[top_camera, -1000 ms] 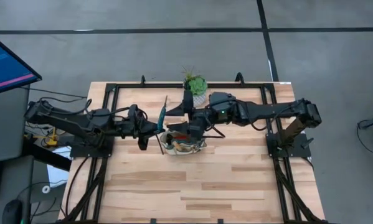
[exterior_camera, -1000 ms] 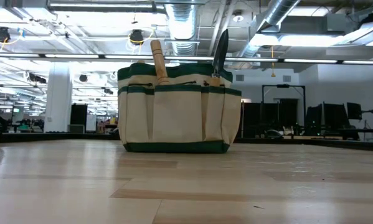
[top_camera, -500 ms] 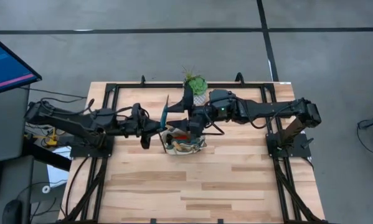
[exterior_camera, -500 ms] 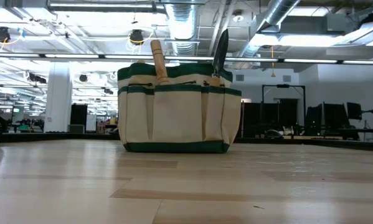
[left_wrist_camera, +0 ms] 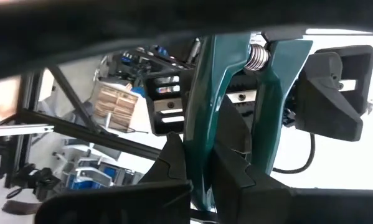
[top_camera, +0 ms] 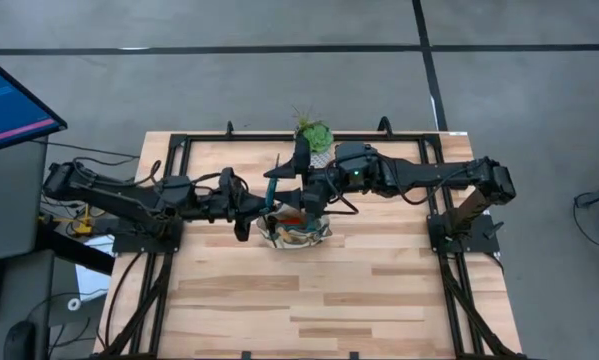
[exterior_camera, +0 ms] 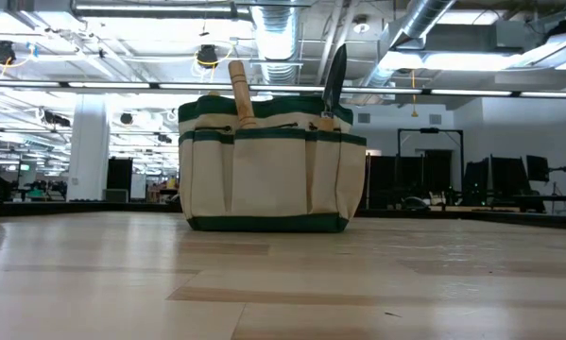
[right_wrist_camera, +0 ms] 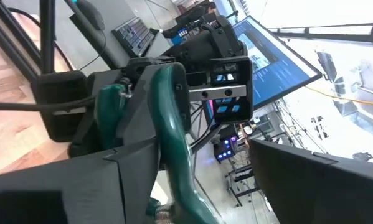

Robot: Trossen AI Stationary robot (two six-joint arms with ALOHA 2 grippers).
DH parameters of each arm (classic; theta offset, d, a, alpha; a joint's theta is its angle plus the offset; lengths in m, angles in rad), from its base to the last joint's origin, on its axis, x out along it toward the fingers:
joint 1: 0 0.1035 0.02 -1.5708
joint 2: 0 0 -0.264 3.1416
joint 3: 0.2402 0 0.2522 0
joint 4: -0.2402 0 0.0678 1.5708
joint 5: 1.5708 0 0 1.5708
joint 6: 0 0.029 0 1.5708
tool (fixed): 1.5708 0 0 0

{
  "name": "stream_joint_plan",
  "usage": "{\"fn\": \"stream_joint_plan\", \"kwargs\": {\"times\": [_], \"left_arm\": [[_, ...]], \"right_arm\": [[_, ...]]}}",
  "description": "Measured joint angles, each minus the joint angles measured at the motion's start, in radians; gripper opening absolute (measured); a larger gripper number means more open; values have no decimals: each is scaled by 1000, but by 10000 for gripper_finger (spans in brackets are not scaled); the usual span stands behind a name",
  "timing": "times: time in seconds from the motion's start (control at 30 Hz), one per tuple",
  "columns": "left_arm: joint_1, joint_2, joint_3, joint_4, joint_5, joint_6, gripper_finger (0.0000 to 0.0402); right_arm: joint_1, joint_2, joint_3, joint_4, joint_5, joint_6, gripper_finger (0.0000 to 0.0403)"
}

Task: Pick & Place Garden tools in Gardening bag
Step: Put the shear scissors into the gardening bag

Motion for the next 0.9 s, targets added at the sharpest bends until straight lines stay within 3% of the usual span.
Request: {"fn": "stream_joint_plan", "kwargs": {"times": [0.23,0.57,0.9], "left_arm": [[1,29,0,50,2,1,7],[45,32,0,64,6,6,7],[73,61,-1,114,7,17,14]], "right_arm": [[-5,0,0,-17,-2,0,207],[-6,-1,0,-61,5,-12,53],[-6,-4,1,-79,23,7,46]]}}
